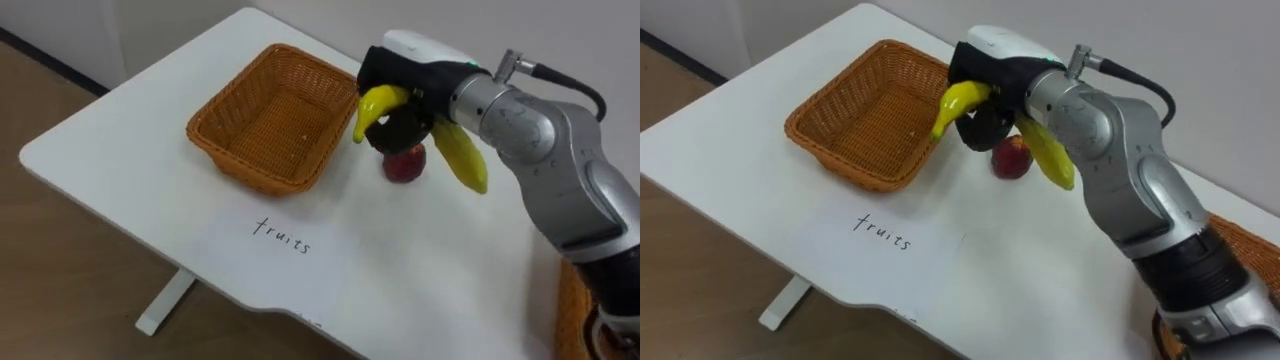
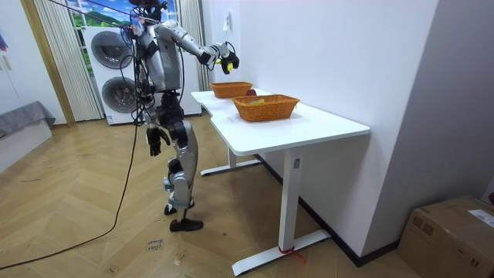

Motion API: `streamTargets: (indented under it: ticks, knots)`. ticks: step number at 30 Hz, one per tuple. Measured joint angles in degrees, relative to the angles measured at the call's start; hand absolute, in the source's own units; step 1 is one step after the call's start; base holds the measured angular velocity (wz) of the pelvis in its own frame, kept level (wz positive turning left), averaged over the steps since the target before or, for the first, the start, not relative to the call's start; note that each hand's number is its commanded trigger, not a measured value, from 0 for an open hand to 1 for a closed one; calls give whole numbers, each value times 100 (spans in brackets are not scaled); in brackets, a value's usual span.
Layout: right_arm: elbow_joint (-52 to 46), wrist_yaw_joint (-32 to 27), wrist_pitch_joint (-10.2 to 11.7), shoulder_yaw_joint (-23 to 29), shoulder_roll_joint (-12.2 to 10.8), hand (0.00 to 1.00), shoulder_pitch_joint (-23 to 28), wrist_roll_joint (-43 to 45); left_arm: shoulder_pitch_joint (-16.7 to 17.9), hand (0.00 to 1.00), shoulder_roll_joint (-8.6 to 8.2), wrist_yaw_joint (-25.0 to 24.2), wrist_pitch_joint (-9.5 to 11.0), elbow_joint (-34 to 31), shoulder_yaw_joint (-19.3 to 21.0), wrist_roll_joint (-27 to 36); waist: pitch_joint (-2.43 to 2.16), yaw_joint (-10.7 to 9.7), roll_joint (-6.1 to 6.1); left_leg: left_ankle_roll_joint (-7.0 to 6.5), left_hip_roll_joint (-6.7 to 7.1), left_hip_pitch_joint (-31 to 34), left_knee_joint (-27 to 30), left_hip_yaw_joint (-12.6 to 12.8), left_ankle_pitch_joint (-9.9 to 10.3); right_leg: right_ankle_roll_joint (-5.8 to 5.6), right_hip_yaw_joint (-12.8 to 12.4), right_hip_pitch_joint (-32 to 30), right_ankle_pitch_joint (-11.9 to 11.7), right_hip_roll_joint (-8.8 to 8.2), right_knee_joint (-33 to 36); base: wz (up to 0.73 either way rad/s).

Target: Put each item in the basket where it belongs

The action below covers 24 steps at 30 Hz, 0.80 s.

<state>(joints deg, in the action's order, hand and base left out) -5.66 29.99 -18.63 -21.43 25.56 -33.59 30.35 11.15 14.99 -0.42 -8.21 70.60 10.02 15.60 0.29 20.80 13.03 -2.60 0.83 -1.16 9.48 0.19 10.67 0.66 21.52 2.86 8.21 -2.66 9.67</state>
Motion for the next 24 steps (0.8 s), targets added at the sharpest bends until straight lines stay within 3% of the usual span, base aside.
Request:
streamTargets:
  ticks: [6, 15, 24]
  knots:
    - [-55, -118, -147, -1, -498, 100, -14, 355, 5, 0, 3, 28, -89, -29, 4, -27, 11, 100, -22, 2, 3, 26, 31, -60, -1, -11, 97, 0, 7, -5, -5, 5]
    - [-82, -320, -138, -1, -531, 100, -31, 399, -5, 0, -8, 23, -104, 17, 124, -24, 58, 300, -91, 0, 24, 51, 56, -124, -2, -30, 144, 7, 19, -21, -4, 4]
    - [27, -677, -67, -158, -552, 100, -144, 387, -5, 0, -43, 15, -101, -29, 99, -46, 60, 326, -94, -5, 47, 49, 51, -134, -5, -66, 52, 6, 52, -25, 2, 0]
